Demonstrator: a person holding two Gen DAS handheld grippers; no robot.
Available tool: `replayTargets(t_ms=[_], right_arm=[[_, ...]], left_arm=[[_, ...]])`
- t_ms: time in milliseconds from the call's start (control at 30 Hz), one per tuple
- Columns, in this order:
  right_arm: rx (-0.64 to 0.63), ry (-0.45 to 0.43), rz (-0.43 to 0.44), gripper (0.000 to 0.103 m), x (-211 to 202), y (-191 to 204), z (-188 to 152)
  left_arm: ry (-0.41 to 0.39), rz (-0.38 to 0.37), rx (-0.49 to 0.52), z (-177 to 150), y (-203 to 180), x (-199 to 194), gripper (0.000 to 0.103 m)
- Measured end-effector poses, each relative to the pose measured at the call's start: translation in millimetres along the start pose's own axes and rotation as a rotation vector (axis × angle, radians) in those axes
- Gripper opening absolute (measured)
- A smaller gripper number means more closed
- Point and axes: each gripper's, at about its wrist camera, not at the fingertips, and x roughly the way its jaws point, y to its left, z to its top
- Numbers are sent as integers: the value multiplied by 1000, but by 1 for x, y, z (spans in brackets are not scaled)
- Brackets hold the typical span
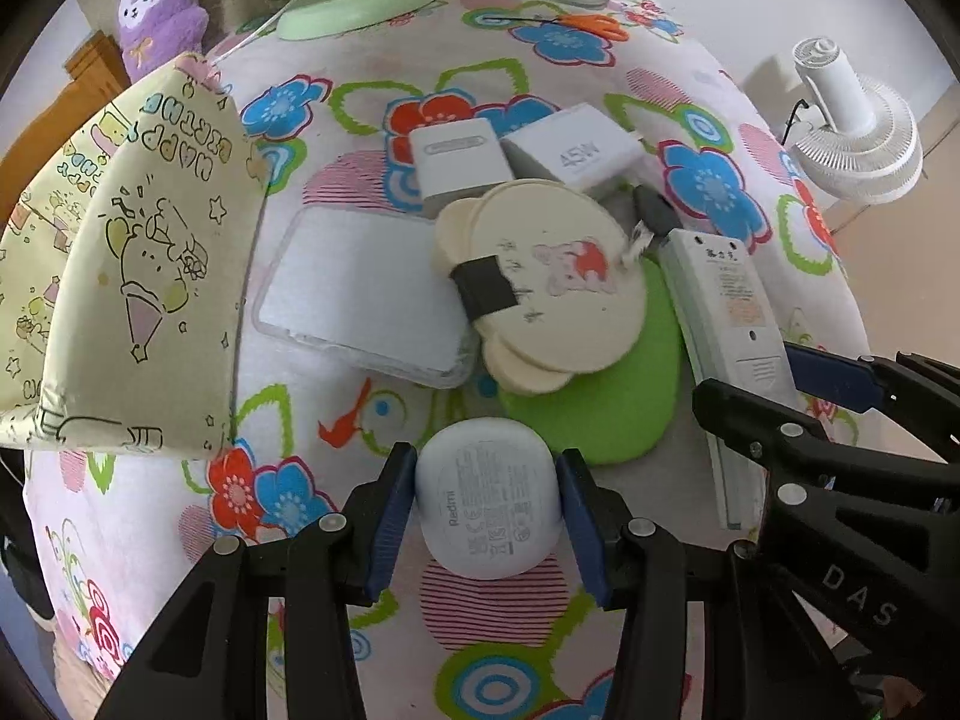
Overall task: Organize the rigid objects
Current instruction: 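Grasp the earbud case with the left tool while the right tool grasps the power bank, then lift both held items and carry them over the yellow-green box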
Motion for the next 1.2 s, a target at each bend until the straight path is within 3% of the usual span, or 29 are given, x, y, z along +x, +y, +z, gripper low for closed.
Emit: replayTargets(t_ms=[667, 800, 1200], right_arm=[[-55, -68, 37, 48, -41, -21, -14], [-50, -85, 50, 48, -50, -22, -13], [3, -166, 1, 48, -81, -17, -2]], left_arm=[[-49, 24, -59, 15, -30, -26, 49], [-72, 51, -38, 14, -29, -42, 49], [-99, 17, 28, 26, -25, -64, 49]])
